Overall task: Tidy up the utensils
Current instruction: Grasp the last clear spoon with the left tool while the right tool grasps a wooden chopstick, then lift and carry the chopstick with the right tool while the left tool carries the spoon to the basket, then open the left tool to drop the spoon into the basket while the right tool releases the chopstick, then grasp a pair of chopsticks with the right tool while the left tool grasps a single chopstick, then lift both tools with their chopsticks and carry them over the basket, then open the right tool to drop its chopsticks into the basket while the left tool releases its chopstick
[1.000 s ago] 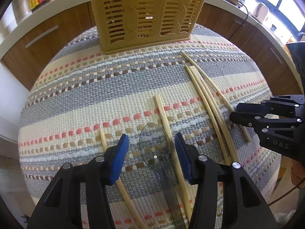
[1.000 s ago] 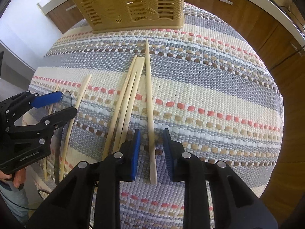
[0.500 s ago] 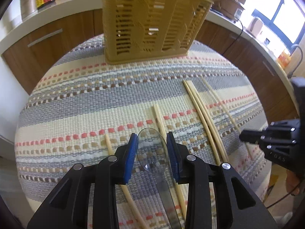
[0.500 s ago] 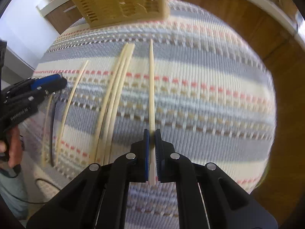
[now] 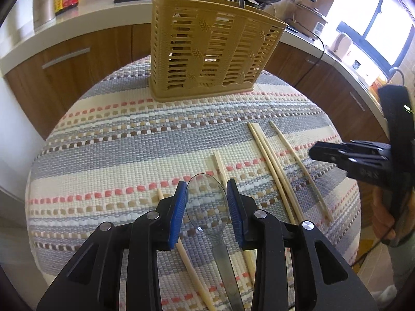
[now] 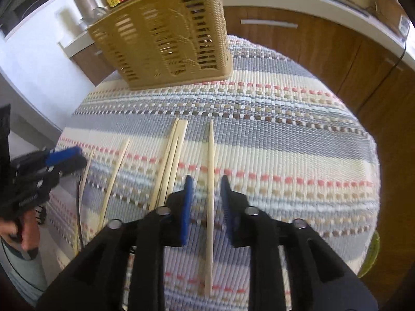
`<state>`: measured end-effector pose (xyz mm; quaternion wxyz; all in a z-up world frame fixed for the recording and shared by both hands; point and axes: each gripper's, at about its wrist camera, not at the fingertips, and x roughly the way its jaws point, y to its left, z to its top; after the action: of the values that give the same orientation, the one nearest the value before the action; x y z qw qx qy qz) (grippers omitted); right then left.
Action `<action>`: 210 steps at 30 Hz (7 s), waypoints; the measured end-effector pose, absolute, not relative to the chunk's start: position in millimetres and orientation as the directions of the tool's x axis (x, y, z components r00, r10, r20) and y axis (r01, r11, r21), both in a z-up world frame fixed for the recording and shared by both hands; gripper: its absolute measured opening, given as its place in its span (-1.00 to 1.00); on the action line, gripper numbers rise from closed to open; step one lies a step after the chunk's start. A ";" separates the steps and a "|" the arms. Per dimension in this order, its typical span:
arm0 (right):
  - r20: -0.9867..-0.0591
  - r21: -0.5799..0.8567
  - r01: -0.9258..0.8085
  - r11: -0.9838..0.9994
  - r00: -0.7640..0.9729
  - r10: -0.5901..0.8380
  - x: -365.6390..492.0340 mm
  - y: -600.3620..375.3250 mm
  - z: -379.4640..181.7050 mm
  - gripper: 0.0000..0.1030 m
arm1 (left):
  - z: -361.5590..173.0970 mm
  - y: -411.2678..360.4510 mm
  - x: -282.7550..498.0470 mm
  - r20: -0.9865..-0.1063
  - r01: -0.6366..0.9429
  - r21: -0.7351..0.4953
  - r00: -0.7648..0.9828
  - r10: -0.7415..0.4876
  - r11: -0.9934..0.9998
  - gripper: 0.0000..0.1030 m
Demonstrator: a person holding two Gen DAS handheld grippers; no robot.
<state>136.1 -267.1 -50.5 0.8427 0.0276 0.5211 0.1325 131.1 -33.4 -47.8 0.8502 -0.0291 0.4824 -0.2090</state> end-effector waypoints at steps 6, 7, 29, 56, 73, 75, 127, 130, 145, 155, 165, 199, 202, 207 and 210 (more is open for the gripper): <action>-0.911 0.149 -0.182 0.972 0.357 0.206 160.7 -268.6 -68.3 -0.18 | -45.0 -34.4 132.5 -0.808 0.336 -0.217 0.465 -0.362 0.916 -0.41; -0.920 0.135 -0.179 0.975 0.342 0.190 163.1 -266.8 -70.9 -0.18 | -44.3 -35.6 132.8 -0.807 0.336 -0.214 0.468 -0.360 0.917 -0.41; -0.862 0.073 -0.356 0.932 0.447 0.238 148.2 -224.9 -1.7 -0.91 | 56.2 -26.1 136.7 -0.650 0.345 -0.192 0.657 -0.382 0.919 -0.41; -0.084 0.131 -0.272 0.953 0.955 0.284 241.0 -254.4 141.4 -0.91 | 165.4 -76.8 213.1 -0.360 0.304 -0.067 0.881 -0.307 0.950 -0.42; -0.098 0.149 -0.271 0.951 0.953 0.287 250.2 -268.1 88.3 -0.87 | 121.3 -67.7 236.0 -0.416 0.357 -0.123 0.828 -0.375 0.926 -0.25; -0.139 0.166 -0.281 0.945 0.942 0.304 244.6 -271.7 91.0 -0.74 | 126.3 -62.1 228.0 -0.415 0.355 -0.133 0.828 -0.377 0.925 -0.16; -0.979 0.038 -0.224 0.974 0.185 0.081 179.2 -199.7 -80.7 -0.52 | -77.5 -6.3 117.8 -0.916 0.327 -0.156 0.306 -0.260 0.932 -0.30; -0.980 0.021 -0.241 0.970 0.188 0.068 178.9 -193.2 -85.0 -0.53 | -76.8 -9.9 118.0 -0.913 0.330 -0.162 0.308 -0.268 0.930 -0.30; -0.995 -0.046 -0.320 0.946 0.097 -0.015 203.9 -154.7 -96.8 -0.65 | -82.0 -46.7 132.2 -0.957 0.407 0.005 0.267 -0.114 0.913 -0.43; -0.991 -0.001 -0.328 0.945 0.124 0.042 171.3 -169.1 -88.9 -0.80 | -76.9 -67.5 124.5 -0.950 0.395 0.010 0.290 -0.114 0.919 -0.93; -0.941 0.067 -0.336 0.939 0.292 0.171 140.0 -214.8 -12.5 -0.80 | 10.9 -60.1 114.6 -0.828 0.381 -0.066 0.495 -0.264 0.922 -0.93; -0.162 0.001 -0.154 0.988 0.975 0.153 212.3 -238.6 165.3 -0.80 | 173.6 -67.9 169.8 0.072 0.368 -0.208 0.930 -0.361 0.906 -0.92; -0.155 0.026 -0.157 0.987 0.975 0.159 224.6 -242.4 152.6 -0.79 | 156.1 -69.2 186.9 0.075 0.358 -0.223 0.934 -0.350 0.907 -0.92; -0.171 0.019 -0.135 0.991 0.976 0.137 243.3 -241.5 134.0 -0.79 | 128.5 -64.8 218.7 -0.003 0.328 -0.288 0.939 -0.344 0.900 -0.92; -0.186 -0.006 -0.148 0.989 0.972 0.144 249.9 -235.4 123.6 -0.79 | 116.9 -61.8 229.5 -0.022 0.311 -0.315 0.942 -0.334 0.897 -0.92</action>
<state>249.9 -235.4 123.6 0.9929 -0.0099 0.0930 0.0734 229.5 -61.8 116.9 0.9732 -0.1551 0.0379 -0.1657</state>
